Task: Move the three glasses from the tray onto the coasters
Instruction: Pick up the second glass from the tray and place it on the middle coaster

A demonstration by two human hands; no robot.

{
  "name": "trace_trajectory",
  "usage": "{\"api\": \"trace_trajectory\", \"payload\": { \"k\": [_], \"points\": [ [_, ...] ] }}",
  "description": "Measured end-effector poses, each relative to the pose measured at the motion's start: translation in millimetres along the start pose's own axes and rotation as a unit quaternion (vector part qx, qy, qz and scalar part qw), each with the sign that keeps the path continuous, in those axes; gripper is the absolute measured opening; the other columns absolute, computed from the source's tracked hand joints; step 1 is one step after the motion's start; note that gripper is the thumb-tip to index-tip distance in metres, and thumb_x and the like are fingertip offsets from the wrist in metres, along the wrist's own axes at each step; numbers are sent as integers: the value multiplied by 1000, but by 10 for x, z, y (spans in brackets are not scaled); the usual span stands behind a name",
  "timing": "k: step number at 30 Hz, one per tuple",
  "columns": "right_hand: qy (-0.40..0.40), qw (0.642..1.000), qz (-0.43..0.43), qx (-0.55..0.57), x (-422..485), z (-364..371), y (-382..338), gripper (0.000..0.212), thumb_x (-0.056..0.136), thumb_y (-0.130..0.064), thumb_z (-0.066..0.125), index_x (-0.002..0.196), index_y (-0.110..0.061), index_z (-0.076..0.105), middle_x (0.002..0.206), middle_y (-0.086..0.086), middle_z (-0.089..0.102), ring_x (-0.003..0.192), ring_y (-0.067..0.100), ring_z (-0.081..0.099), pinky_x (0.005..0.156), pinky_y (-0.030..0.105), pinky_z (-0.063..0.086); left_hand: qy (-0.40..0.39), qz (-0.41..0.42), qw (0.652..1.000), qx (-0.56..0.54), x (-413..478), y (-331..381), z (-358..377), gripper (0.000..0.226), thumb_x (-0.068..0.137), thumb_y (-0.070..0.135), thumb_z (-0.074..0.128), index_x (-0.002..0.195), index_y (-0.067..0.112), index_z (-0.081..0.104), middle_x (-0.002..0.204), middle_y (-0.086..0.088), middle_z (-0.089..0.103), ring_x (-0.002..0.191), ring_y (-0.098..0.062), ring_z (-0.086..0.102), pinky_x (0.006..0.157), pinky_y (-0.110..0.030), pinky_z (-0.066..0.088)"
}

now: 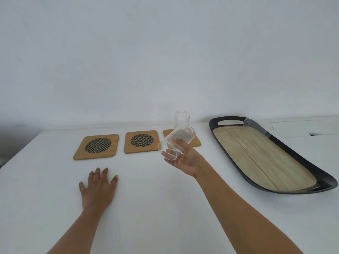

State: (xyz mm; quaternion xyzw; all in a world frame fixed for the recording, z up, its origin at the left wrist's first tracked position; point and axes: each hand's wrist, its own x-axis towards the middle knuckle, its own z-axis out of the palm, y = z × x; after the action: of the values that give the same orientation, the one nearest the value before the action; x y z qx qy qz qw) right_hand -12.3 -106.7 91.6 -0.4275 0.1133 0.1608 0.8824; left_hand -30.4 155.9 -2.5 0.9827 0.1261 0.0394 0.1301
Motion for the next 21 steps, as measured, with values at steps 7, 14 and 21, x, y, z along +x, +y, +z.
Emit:
{"api": "trace_trajectory", "payload": {
  "k": [7, 14, 21],
  "points": [
    [7, 992, -54, -115, 123, 81, 117, 14, 83, -25, 67, 94, -23, 60, 93, -4, 64, 95, 19, 62, 80, 33, 49, 9, 3, 1000, 4, 6, 17, 16, 59, 96, 50, 24, 147, 19, 21, 157, -5, 19, 147, -22, 12, 116, -54, 14],
    [70, 970, -129, -193, 346, 199, 214, 50, 72, -42, 76, 112, -16, 62, 106, -7, 62, 112, 13, 54, 96, 39, 44, 17, 4, 1000, -2, 3, 15, 21, 59, 96, 49, 25, 146, 19, 23, 157, -5, 22, 146, -22, 14, 116, -53, 14],
    [83, 900, -218, -369, 476, 421, 262, 68, 70, -21, 81, 124, -8, 41, 114, 3, 55, 107, 22, 58, 79, 30, 47, 22, 0, 1000, -11, 5, 14, 26, 59, 96, 50, 26, 146, 19, 24, 157, -4, 22, 146, -21, 14, 116, -53, 13]
  ]
}}
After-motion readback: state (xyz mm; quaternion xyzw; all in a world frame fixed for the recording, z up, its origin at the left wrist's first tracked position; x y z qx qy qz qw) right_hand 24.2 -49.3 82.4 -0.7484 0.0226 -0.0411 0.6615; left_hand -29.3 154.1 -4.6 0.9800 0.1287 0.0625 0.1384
